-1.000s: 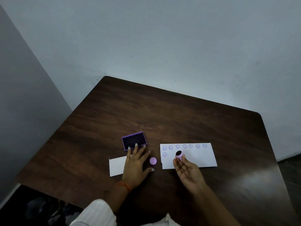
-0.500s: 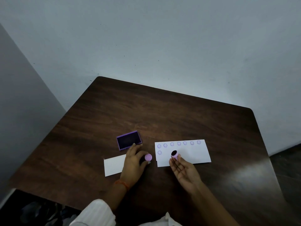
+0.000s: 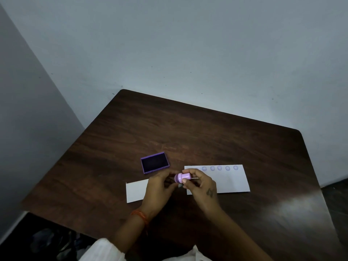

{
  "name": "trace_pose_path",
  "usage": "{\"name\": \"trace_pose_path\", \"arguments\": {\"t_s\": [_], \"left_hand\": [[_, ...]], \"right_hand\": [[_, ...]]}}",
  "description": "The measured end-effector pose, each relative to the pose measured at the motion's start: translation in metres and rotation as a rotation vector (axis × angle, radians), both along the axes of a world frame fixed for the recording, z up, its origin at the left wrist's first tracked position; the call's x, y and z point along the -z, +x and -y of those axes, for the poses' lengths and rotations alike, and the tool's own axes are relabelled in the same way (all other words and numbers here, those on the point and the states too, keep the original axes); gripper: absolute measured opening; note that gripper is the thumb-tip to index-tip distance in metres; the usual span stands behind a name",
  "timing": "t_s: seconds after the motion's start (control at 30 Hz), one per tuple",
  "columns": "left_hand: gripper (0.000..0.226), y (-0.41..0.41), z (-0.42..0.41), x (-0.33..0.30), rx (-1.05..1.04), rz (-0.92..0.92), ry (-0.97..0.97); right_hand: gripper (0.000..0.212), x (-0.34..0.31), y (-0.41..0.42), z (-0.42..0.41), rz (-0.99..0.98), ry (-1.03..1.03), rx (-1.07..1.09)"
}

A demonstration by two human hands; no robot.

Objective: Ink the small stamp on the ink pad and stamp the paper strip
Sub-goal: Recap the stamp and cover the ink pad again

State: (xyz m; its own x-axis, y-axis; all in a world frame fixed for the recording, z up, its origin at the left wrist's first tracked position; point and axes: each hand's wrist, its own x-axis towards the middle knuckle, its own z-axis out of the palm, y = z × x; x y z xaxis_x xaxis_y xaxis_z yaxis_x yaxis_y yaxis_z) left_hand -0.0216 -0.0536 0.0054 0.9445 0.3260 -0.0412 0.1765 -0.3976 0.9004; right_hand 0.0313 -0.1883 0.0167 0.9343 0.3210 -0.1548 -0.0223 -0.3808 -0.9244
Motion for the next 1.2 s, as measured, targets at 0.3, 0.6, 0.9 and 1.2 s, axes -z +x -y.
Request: {"name": "trace_pose_path", "arguments": {"t_s": [0.3,0.6,0.9,1.2], "left_hand": [[0.028,-0.005,-0.01,-0.005,0.019,0.003,-0.133],[0.023,-0.009,-0.014,-0.004,0.014,-0.016,-0.212],[0.02,-0.014,-0.014,-0.004,-0.002,-0.104,-0.339],[0.017,-0.018,-0.014,-0.008,0.008,-0.112,-0.367]], "right_hand": [[0.023,-0.003,-0.001,0.0,-0.022,0.008,-0.078],[0.02,-0.008,-0.001,0.001,-0.08,0.034,-0.125],[0.017,-0.002,0.001,0.004,-0.215,0.041,-0.152],[0.022,0.008,-0.003,0.003,-0.448,0.152,-0.08]]}}
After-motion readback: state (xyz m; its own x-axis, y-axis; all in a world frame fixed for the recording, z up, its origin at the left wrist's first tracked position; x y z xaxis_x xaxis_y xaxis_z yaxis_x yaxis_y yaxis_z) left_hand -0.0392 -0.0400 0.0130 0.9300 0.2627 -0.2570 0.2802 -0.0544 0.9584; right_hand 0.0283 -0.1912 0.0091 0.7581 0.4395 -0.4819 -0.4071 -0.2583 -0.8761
